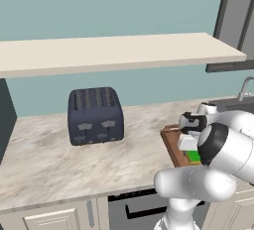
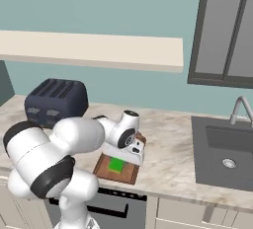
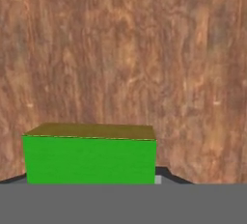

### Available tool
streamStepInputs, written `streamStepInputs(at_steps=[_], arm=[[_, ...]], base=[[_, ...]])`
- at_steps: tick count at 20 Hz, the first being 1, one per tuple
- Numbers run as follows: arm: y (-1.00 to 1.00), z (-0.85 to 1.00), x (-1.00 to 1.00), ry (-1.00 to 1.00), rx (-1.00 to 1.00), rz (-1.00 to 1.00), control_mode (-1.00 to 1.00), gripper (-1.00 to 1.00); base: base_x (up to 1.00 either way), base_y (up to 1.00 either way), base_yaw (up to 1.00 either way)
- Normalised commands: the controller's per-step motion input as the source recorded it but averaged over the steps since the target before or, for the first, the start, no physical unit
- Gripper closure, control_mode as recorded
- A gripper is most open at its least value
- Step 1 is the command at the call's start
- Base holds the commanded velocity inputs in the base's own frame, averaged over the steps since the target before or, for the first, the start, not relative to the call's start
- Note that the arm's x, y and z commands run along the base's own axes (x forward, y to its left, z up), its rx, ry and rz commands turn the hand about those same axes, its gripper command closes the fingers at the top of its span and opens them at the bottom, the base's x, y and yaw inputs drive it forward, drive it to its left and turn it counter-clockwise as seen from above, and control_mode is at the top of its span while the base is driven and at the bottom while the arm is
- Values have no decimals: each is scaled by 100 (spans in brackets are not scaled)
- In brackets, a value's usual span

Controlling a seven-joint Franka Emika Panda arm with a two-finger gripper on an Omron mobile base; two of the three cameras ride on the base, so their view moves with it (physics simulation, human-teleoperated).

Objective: Pick up the sponge from the counter and clean the cutting board by briefly scrubbing or pressing down on the cutting board. Once finished, release the sponge.

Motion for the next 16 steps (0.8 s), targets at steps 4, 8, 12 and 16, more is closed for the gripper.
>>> streamStepInputs(at_steps=[4,8,12,16], arm=[[6,-1,45,-5,0,0,-100,100],[20,-6,39,-9,-1,-4,-100,100],[21,-48,31,-5,-6,-6,-100,100],[26,-98,6,0,-11,-3,-100,100]], base=[[0,0,0],[0,0,0],[0,0,0],[0,0,0]])
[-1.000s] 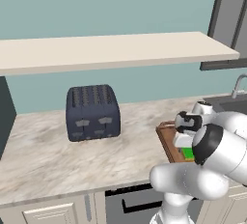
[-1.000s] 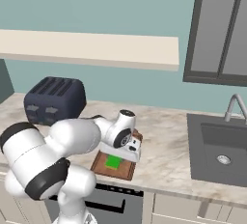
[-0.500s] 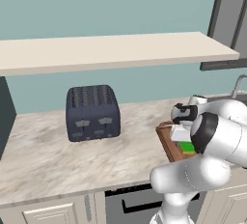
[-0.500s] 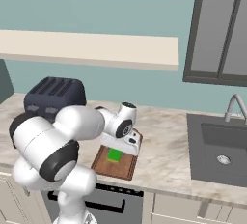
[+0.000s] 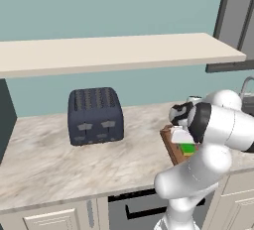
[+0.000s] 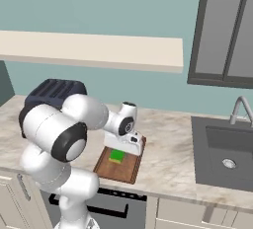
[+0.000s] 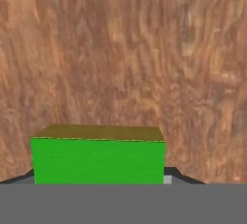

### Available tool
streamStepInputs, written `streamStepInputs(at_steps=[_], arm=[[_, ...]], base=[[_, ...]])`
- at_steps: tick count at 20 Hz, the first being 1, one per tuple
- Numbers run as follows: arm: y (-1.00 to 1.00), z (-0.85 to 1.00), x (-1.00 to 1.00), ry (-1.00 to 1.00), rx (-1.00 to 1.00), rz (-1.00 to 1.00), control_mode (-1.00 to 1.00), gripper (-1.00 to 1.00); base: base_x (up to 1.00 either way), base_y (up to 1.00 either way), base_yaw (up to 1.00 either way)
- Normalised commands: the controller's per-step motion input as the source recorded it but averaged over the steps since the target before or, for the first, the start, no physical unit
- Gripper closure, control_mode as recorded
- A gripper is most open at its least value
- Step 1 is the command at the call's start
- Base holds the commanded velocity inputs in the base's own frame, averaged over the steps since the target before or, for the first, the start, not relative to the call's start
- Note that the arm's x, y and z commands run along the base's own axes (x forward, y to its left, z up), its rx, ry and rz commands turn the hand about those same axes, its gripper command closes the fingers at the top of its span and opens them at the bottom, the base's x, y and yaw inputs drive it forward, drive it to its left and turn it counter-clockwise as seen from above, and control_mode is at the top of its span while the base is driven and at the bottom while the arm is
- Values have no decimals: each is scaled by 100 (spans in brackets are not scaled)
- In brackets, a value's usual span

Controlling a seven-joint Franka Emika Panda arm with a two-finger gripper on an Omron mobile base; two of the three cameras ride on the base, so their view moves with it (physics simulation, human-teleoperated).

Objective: Pick up the sponge from the counter and clean the cutting board by briefly scrubbing or pressing down on the cutting board. Once finished, release the sponge.

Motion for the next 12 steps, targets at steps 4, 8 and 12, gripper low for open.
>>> streamStepInputs(at_steps=[4,8,12], arm=[[47,-71,-6,-8,-17,-5,-100,100],[82,4,-32,-12,-2,-3,-100,100],[93,39,-68,-22,0,0,-100,100]], base=[[0,0,0],[0,0,0],[0,0,0]])
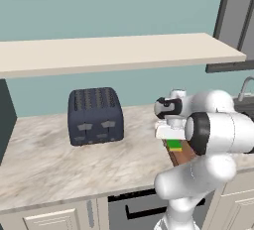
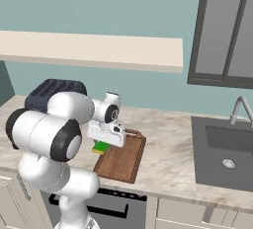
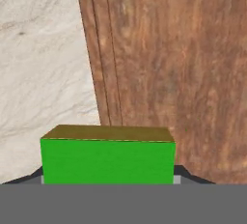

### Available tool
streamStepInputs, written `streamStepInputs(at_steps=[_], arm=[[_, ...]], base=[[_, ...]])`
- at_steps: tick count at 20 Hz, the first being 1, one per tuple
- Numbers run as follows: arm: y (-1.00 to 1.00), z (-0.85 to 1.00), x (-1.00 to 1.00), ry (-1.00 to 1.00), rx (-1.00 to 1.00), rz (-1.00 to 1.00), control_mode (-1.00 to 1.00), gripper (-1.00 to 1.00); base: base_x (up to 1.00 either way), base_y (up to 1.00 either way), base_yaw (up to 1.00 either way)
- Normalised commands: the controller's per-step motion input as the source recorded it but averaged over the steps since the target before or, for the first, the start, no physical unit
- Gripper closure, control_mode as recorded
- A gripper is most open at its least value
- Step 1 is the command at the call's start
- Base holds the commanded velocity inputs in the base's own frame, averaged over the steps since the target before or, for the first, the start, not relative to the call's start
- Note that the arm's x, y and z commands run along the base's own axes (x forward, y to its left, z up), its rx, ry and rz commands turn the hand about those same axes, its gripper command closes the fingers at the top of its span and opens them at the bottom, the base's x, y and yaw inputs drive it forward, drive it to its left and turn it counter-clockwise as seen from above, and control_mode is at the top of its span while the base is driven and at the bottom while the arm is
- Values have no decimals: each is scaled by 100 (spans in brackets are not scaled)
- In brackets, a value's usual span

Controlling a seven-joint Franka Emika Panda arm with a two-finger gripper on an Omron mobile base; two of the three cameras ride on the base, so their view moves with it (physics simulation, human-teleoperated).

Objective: Pick up the sponge from the counter and clean the cutting board by briefly scrubbing or pressing down on the cutting board. Once finished, release the sponge.

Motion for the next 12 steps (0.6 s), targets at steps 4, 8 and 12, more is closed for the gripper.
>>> streamStepInputs(at_steps=[4,8,12], arm=[[95,23,-51,-11,-1,0,-100,100],[86,1,-5,0,-4,0,-100,100],[36,0,0,0,-1,0,-100,100]], base=[[0,0,0],[0,0,0],[0,0,0]])
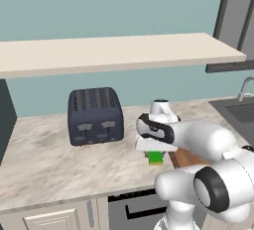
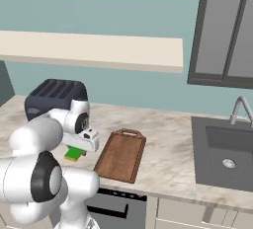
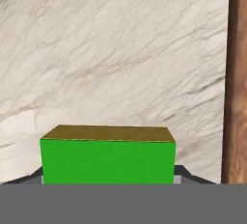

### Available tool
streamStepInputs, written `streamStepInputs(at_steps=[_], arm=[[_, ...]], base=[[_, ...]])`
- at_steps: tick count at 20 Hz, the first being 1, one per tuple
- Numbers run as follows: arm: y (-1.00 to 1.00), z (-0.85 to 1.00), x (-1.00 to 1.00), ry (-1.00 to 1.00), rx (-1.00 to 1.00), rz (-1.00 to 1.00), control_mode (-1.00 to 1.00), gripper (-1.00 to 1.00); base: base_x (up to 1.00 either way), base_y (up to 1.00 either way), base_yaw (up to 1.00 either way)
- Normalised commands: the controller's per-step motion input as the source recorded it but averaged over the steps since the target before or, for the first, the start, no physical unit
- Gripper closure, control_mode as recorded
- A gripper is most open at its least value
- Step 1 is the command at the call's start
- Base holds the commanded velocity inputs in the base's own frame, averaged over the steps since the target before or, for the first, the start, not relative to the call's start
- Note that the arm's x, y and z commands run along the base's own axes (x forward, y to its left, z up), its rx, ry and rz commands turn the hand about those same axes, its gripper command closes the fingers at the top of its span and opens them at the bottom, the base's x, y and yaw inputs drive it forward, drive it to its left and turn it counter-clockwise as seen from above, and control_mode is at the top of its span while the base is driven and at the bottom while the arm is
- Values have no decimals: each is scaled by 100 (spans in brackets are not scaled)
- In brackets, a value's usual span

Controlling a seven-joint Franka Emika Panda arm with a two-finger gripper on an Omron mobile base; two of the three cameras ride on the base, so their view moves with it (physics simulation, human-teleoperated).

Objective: Pick up the sponge from the counter and clean the cutting board by briefly scrubbing or pressing down on the cutting board. Once finished, release the sponge.

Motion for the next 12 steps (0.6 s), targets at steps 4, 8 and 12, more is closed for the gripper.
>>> streamStepInputs(at_steps=[4,8,12], arm=[[14,-5,9,0,0,0,-100,100],[14,-3,32,0,0,0,-100,100],[21,-17,30,0,0,0,-100,100]], base=[[0,0,0],[0,0,0],[0,0,0]])
